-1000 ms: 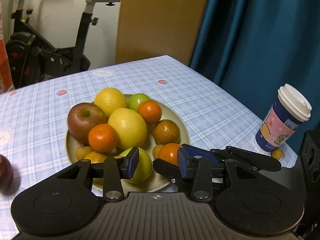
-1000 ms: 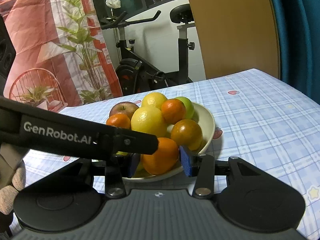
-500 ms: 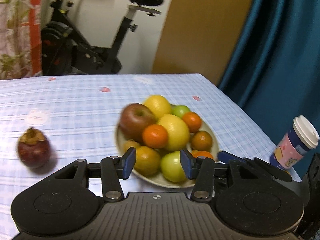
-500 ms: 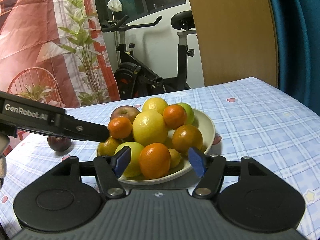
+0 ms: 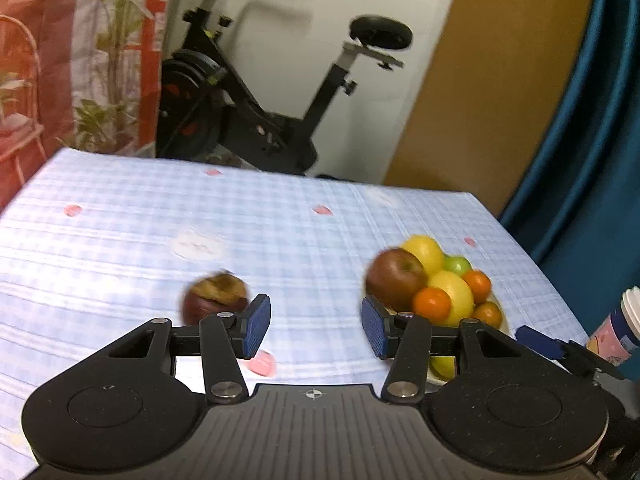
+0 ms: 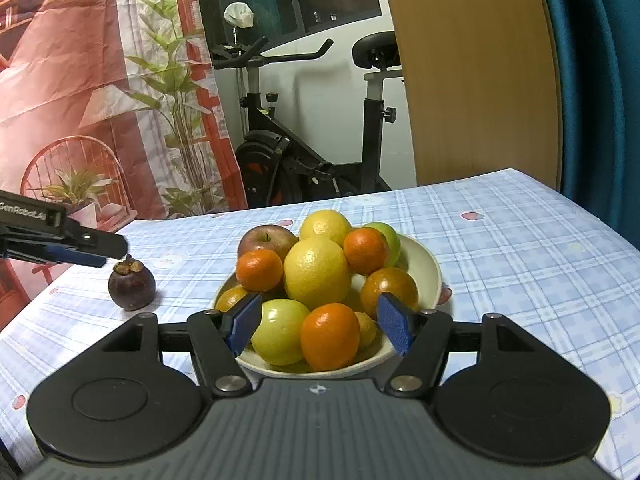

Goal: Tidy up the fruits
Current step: 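Move both tools from the plate to the mangosteen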

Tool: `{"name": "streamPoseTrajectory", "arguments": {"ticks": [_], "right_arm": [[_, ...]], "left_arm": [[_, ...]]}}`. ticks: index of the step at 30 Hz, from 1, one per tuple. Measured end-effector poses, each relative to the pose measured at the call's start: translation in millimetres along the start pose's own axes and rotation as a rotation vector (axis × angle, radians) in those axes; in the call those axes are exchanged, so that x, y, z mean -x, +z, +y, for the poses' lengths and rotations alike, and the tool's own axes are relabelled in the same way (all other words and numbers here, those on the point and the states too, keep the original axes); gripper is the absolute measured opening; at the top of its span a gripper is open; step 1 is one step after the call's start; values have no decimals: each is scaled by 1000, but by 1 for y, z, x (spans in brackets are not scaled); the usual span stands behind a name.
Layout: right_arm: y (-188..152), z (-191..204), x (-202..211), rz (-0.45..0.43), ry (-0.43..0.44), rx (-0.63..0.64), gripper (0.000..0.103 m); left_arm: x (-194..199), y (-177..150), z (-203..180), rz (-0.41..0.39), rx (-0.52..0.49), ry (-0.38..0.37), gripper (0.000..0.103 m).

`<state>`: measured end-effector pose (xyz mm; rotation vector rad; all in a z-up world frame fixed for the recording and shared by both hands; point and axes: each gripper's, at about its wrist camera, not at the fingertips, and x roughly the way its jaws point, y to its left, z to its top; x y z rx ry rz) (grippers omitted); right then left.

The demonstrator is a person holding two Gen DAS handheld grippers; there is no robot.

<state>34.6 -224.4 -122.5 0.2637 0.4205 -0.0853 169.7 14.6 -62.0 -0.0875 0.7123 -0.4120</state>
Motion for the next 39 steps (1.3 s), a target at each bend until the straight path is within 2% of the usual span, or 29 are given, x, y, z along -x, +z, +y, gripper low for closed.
{"name": "streamPoseTrajectory", "arguments": {"ticks": [6, 8, 11, 15, 18, 20, 22, 23, 30, 32, 39], "right_arm": [[22, 7, -3, -6, 45, -24, 67], [32, 16, -8, -9, 66, -9, 67], [49, 32, -17, -17, 91, 21, 67], [71, 54, -30, -50, 134, 26, 67], [81, 75, -43, -60, 153, 45, 68], [81, 88, -52, -55, 177, 56, 69], [80, 102, -63, -33, 188, 72, 70], [78, 109, -69, -18, 192, 84, 71], [68, 138, -101, 85, 242, 154, 87], [66, 145, -111, 119, 227, 186, 87], [49, 169, -144, 278, 265, 289, 88]], "left_arm": [[23, 25, 23, -71, 13, -1, 52], [27, 37, 26, -78, -17, -4, 52], [35, 57, 32, -133, -78, 9, 52], [41, 76, 40, -185, -110, 28, 52], [32, 77, 48, -162, -121, 33, 56], [24, 74, 56, -137, -102, 58, 76], [18, 69, 65, -131, -80, 76, 88], [14, 67, 70, -126, -71, 86, 90], [-12, 61, 90, -47, -80, 123, 93], [-17, 57, 99, -46, -64, 104, 93], [-35, 44, 123, 19, -7, 17, 91]]}}
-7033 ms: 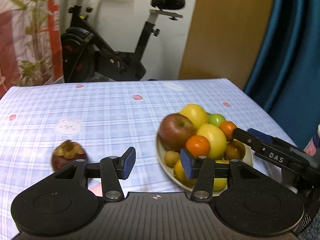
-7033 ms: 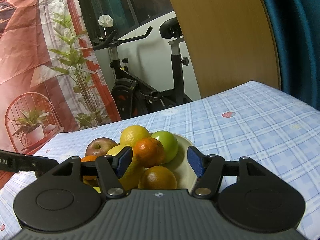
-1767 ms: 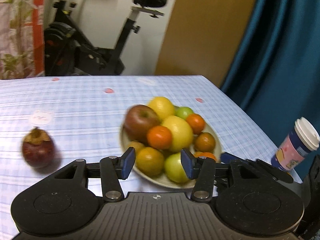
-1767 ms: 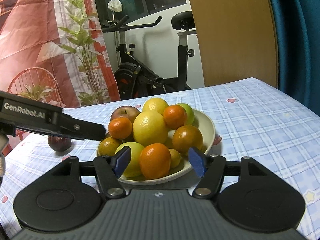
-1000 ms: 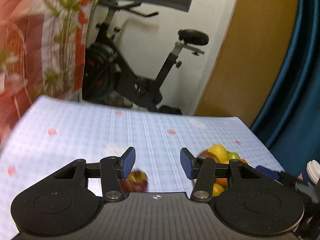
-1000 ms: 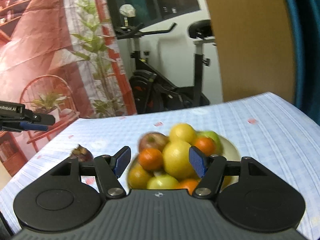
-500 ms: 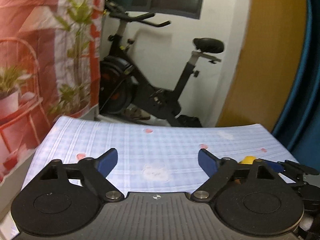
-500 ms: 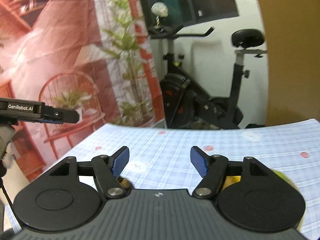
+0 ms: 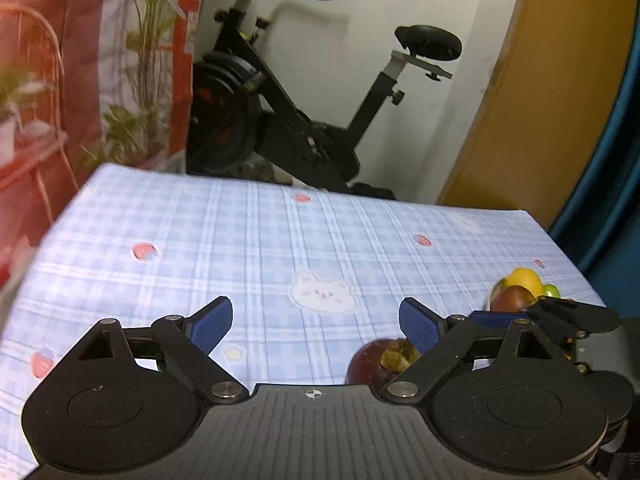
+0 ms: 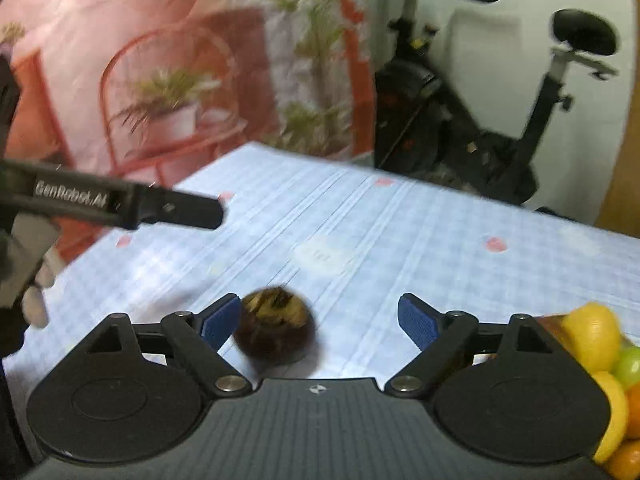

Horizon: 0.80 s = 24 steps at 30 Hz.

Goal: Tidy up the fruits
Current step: 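Move both tools from the plate to the mangosteen, then close the left tool on the mangosteen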

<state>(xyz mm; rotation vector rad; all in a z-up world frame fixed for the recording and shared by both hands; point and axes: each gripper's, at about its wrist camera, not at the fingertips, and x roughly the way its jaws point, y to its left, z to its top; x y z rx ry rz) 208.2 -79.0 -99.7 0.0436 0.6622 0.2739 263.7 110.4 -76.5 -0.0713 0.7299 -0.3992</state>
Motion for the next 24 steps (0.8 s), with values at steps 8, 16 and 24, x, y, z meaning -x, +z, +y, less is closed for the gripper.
{"name": "streamPoseTrajectory", "arguments": {"ticks": [8, 16, 24], "right_arm": [[-1, 9, -24, 63, 18, 31, 86], [-5, 14, -38, 103, 76, 50, 73], [-8, 7, -40, 101, 109, -1, 65]], "left_arm": [[-11, -9, 16, 47, 95, -8, 87], [-26, -20, 4, 111, 86, -120, 71], [-37, -32, -11, 160, 70, -226, 71]]}}
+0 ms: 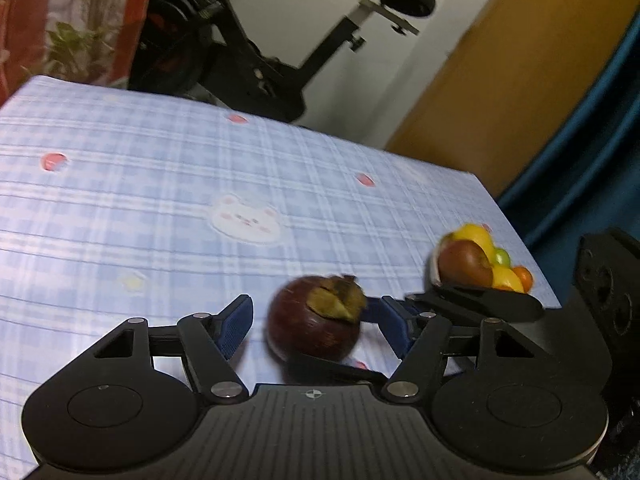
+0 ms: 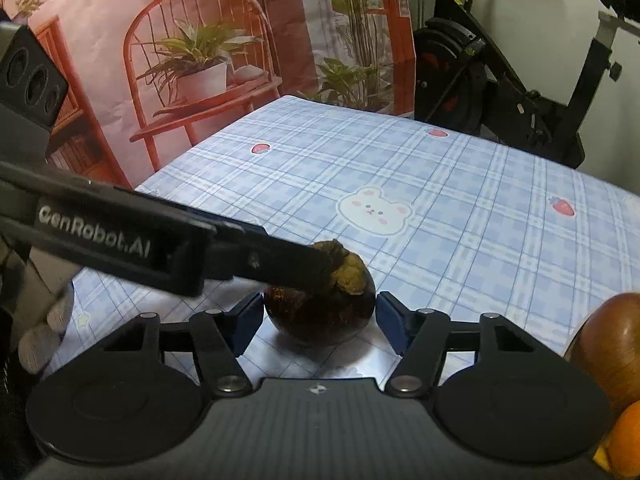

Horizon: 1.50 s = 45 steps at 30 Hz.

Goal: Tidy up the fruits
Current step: 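Close the left tool on the mangosteen, then lift the mangosteen with the left tool and carry it onto the fruit pile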

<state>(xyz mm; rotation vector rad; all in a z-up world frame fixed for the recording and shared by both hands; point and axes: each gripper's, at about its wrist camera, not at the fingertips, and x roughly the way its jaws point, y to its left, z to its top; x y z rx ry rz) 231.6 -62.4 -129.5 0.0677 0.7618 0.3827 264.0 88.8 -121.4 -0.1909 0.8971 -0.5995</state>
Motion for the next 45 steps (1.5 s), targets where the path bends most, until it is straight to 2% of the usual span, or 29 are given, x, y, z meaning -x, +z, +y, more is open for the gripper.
{"name": "streamPoseTrajectory", "arguments": {"ticks": [3, 5, 7, 14, 25, 39, 45], "right_arm": [[-2, -4, 1, -5, 16, -26, 65], [-4, -6, 2, -11, 21, -36, 64], [-5, -6, 5, -15, 22, -50, 64], [-16, -8, 21, -37, 22, -123, 63], [-34, -18, 83, -166, -32, -168, 63], [-63, -51, 156, -302, -128, -233, 63], [-78, -78, 176, -336, -156, -276, 63]], "left_arm": [[-7, -4, -6, 13, -21, 5, 69], [-8, -5, -7, 11, -27, 34, 58], [-8, -5, -6, 16, -20, 32, 57], [-1, -11, -29, 14, -98, 35, 57], [9, -11, -94, -33, -196, 13, 57], [-13, -12, -186, -29, -322, -20, 58], [-35, -4, -208, -19, -350, -34, 58]]}}
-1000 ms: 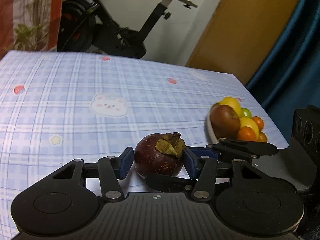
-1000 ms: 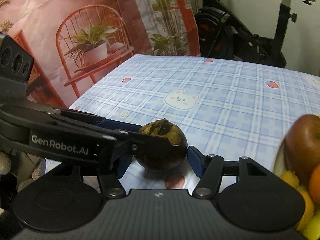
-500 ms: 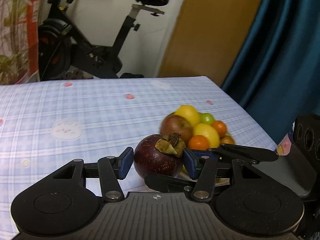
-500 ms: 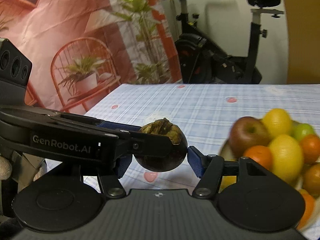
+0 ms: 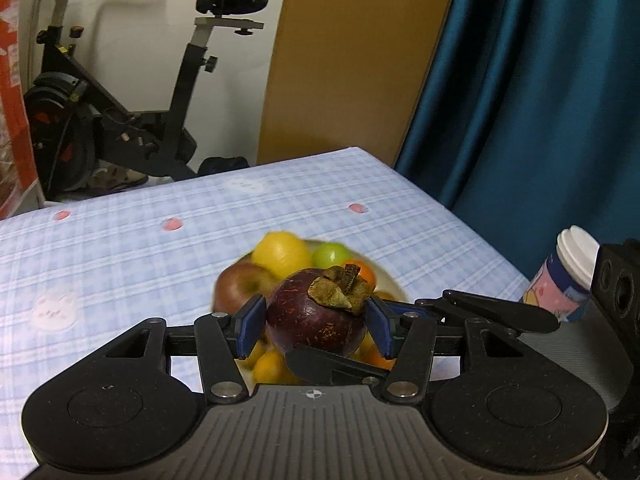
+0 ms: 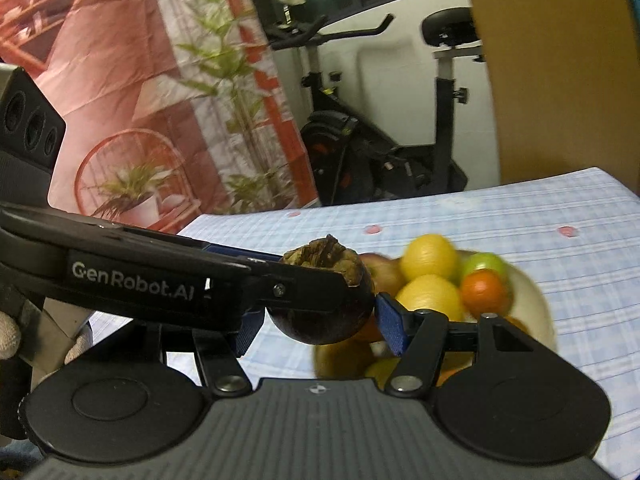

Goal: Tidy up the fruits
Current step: 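Lift the mangosteen with the left tool and carry it onto the fruit pile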

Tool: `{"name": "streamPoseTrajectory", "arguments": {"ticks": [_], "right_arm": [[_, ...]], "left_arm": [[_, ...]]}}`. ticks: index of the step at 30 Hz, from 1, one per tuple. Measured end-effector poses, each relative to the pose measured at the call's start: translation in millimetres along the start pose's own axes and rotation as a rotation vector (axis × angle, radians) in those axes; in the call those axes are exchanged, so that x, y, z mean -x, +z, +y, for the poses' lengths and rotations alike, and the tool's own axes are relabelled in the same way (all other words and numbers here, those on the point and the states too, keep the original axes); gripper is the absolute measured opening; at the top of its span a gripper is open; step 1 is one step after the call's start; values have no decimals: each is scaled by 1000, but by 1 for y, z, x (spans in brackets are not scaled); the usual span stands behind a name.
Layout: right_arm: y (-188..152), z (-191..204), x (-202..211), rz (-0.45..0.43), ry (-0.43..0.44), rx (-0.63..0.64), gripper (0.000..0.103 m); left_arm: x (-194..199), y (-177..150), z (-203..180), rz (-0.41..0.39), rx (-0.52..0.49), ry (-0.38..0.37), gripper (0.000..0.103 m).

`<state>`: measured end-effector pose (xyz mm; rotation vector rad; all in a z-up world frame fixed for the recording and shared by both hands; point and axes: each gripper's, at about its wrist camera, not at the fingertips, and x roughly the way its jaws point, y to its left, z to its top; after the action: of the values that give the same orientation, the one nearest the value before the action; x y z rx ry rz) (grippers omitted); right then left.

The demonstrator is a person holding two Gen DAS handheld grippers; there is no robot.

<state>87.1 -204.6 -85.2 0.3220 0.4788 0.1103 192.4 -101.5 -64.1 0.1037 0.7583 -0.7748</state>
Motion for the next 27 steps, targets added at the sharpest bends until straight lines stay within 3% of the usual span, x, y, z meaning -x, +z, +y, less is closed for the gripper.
{"name": "streamPoseTrajectory", "arguments": {"ticks": [11, 27], "right_arm": [[18, -41, -12, 9, -76, 1, 63], [26, -40, -40, 25, -70, 72, 63]], "left_arm": [[-41, 25, 3, 6, 37, -53, 57], [-62, 22, 32, 35, 136, -49, 59]]}}
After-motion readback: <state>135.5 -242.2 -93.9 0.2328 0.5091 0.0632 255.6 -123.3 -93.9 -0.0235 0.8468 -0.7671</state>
